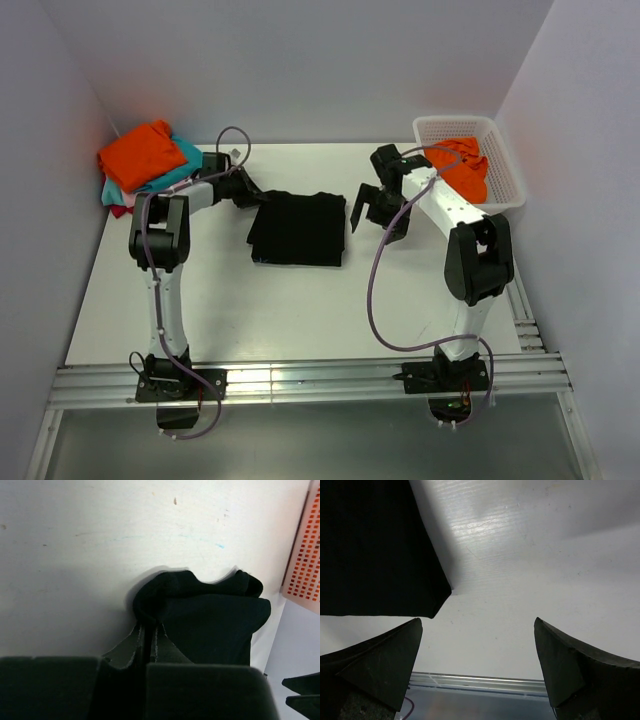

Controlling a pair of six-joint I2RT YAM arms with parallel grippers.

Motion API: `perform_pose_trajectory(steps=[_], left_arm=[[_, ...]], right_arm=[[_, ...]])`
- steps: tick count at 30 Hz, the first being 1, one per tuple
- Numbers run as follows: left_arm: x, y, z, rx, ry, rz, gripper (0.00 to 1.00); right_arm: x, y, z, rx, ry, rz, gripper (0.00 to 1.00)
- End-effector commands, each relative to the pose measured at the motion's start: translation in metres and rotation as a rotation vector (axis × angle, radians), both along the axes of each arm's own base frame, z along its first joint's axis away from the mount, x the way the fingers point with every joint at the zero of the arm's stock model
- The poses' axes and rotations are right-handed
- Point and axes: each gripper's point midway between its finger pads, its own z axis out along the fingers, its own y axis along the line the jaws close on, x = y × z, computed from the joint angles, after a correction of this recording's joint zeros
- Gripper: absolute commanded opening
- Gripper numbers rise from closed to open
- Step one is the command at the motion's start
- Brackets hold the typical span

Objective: Fold and stack the t-shirts
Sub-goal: Put the neatly folded tshirt into the corner of the board with the left arm

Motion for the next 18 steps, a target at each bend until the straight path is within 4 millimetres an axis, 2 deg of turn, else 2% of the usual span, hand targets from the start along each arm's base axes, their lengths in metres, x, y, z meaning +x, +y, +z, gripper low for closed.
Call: perform_pose_trajectory(steps=[1,2,3,5,6,8,9,11,13,14,18], left_arm=[[-0.003,0.008,-0.015,0.089,0.077,0.012,0.0],[0.004,0.011,-0.002,0.1,0.054,0.018,0.0],[0.023,0.012,0.024,0.103,-0.004,0.028,0.0],[0.036,0.023,0.048,0.126,-0.029,0.055,0.0],[0.053,0.026,0.079,0.127,-0.097,0.071,0.0],[0.065,0.04,0.101,0.127,-0.114,0.1,0.0],[0.081,0.045,0.136,0.117,-0.189,0.115,0.0],[0.095,0.056,0.169,0.078,-0.27,0.156,0.0],[0.097,0.071,0.196,0.044,-0.303,0.189,0.0],[0.099,0.088,0.208,0.027,-0.317,0.222,0.0],[0.109,0.122,0.247,0.005,-0.407,0.288,0.0]], right_arm=[[0.009,-0.005,0.018,0.003,-0.043,-0.018,1.0],[0.009,-0.006,0.018,0.004,-0.045,-0.019,1.0],[0.009,-0.007,0.019,0.004,-0.046,-0.022,1.0],[0.008,-0.008,0.021,0.006,-0.052,-0.025,1.0],[0.006,-0.008,0.019,0.008,-0.048,-0.025,1.0],[0.005,-0.01,0.019,0.009,-0.05,-0.026,1.0],[0.002,-0.01,0.016,0.009,-0.042,-0.024,1.0],[-0.001,-0.01,0.015,0.012,-0.036,-0.02,1.0],[-0.004,-0.01,0.013,0.013,-0.03,-0.014,1.0],[-0.005,-0.011,0.012,0.011,-0.023,-0.013,1.0],[-0.01,-0.015,0.017,-0.007,-0.018,0.009,1.0]])
